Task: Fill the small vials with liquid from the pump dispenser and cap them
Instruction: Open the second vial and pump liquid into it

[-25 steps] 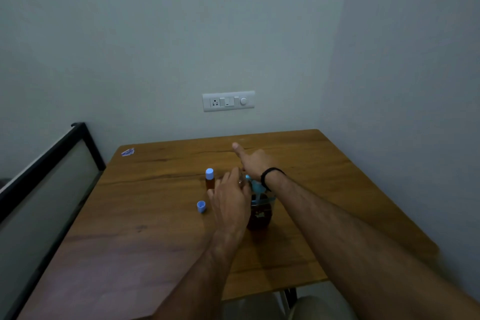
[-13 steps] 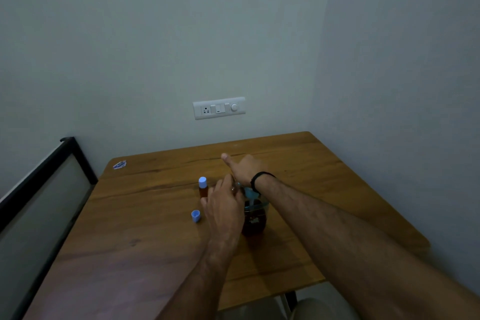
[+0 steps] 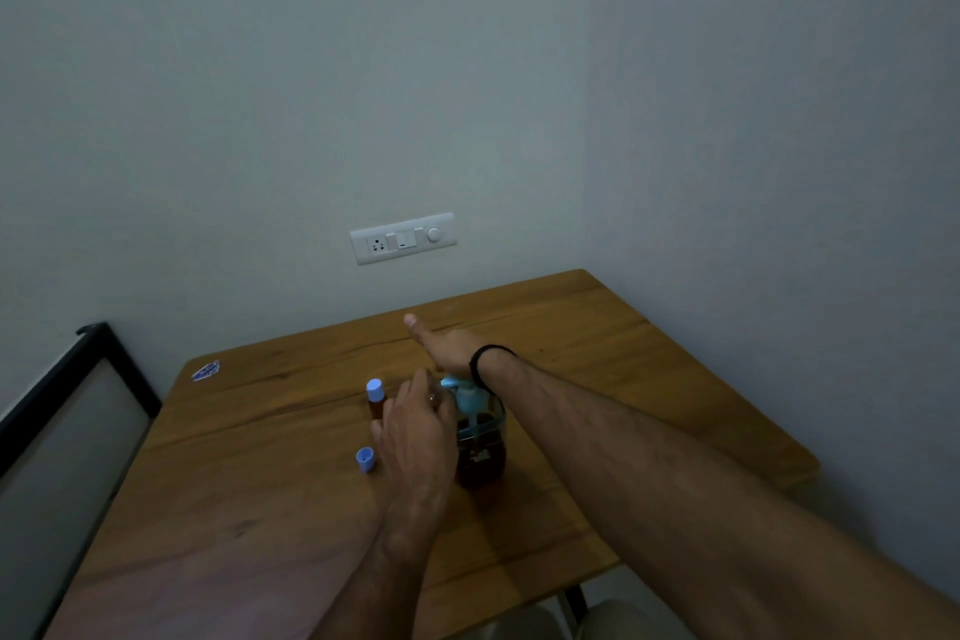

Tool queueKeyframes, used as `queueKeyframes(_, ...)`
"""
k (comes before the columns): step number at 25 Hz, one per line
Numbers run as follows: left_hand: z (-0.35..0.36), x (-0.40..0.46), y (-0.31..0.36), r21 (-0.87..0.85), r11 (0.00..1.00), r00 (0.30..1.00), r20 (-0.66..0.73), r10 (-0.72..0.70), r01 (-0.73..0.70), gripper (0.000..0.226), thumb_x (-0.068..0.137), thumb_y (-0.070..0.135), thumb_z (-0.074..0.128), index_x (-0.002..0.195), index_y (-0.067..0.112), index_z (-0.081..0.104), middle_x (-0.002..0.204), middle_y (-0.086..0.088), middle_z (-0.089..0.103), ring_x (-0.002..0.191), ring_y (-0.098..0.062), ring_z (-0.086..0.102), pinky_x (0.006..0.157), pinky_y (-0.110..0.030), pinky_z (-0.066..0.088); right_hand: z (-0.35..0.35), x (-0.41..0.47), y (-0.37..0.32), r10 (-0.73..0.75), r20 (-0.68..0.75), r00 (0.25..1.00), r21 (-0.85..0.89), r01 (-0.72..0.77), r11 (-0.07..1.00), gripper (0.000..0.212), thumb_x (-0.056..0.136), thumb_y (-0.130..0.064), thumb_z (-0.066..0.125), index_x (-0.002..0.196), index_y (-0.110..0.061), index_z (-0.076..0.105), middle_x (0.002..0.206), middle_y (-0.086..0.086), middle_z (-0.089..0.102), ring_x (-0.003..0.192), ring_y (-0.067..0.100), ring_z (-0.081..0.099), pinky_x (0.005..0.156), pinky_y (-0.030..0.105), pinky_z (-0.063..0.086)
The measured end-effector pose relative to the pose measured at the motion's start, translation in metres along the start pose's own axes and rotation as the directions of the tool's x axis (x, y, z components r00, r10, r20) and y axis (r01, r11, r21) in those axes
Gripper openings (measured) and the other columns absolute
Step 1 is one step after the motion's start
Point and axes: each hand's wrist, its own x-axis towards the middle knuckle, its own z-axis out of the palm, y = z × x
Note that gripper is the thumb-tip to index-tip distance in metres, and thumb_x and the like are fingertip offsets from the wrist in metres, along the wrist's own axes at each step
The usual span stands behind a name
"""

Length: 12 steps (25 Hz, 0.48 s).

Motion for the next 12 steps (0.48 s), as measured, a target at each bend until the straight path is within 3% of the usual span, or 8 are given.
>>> queueKeyframes(1, 0.0006, 0.0014, -0.0007, 0.000, 1.000, 1.000, 0.007, 0.001, -0.001, 0.009, 0.093, 0.032, 0.047, 0.088, 0.027, 0.053, 0.086, 0.009, 0.062, 0.085, -0.013, 0.061, 0.091, -0.040, 0.043, 0.0026, 0.0012, 0.0010, -0.009, -0.031, 0.999, -0.003, 0.009, 1.000, 0.090, 0.090, -0.085, 0.021, 0.110, -0.013, 0.070, 0.115, 0.012, 0.068, 0.108, 0.030, 0.063, 0.092, 0.042, 0.048)
queueKeyframes(4, 0.0022, 0.0025, -0.0016, 0.005, 1.000, 1.000, 0.008, -0.004, 0.004, 0.004, 0.096, 0.027, 0.055, 0.091, 0.026, 0.055, 0.088, 0.007, 0.064, 0.088, -0.014, 0.062, 0.092, -0.041, 0.044, 0.0118, 0.0061, 0.0044, -0.042, -0.189, 0.981, -0.061, 0.031, 0.998, 0.080, 0.091, -0.084, 0.023, 0.073, -0.017, 0.063, 0.092, 0.008, 0.069, 0.095, 0.030, 0.067, 0.089, 0.044, 0.053)
queueKeyframes(5, 0.0022, 0.0020, -0.0019, 0.004, 1.000, 1.000, 0.002, -0.011, 0.011, 0.006, 0.096, 0.025, 0.057, 0.091, 0.026, 0.055, 0.087, 0.008, 0.064, 0.087, -0.014, 0.062, 0.092, -0.041, 0.044, 0.0117, 0.0073, 0.0043, -0.042, -0.172, 0.984, -0.062, 0.032, 0.998, 0.079, 0.089, -0.085, 0.023, 0.073, -0.019, 0.063, 0.094, 0.008, 0.068, 0.098, 0.030, 0.067, 0.090, 0.045, 0.053)
queueKeyframes(8, 0.0021, 0.0010, -0.0014, 0.018, 1.000, 1.000, -0.022, -0.008, 0.009, 0.011, 0.097, 0.026, 0.056, 0.087, 0.027, 0.052, 0.084, 0.009, 0.062, 0.083, -0.015, 0.061, 0.089, -0.040, 0.043, 0.0023, 0.0036, 0.0022, -0.009, -0.023, 1.000, -0.014, 0.008, 1.000, 0.093, 0.087, -0.088, 0.020, 0.108, -0.013, 0.071, 0.111, 0.013, 0.067, 0.103, 0.028, 0.063, 0.091, 0.041, 0.048)
queueKeyframes(12, 0.0043, 0.0037, -0.0043, 0.031, 0.999, 1.000, -0.007, -0.008, 0.008, 0.008, 0.098, 0.026, 0.057, 0.091, 0.028, 0.054, 0.088, 0.009, 0.063, 0.086, -0.013, 0.061, 0.091, -0.041, 0.045, 0.0107, 0.0094, 0.0090, -0.026, -0.183, 0.983, -0.027, 0.021, 0.999, 0.082, 0.087, -0.088, 0.022, 0.073, -0.017, 0.063, 0.084, 0.007, 0.067, 0.087, 0.026, 0.067, 0.085, 0.043, 0.054)
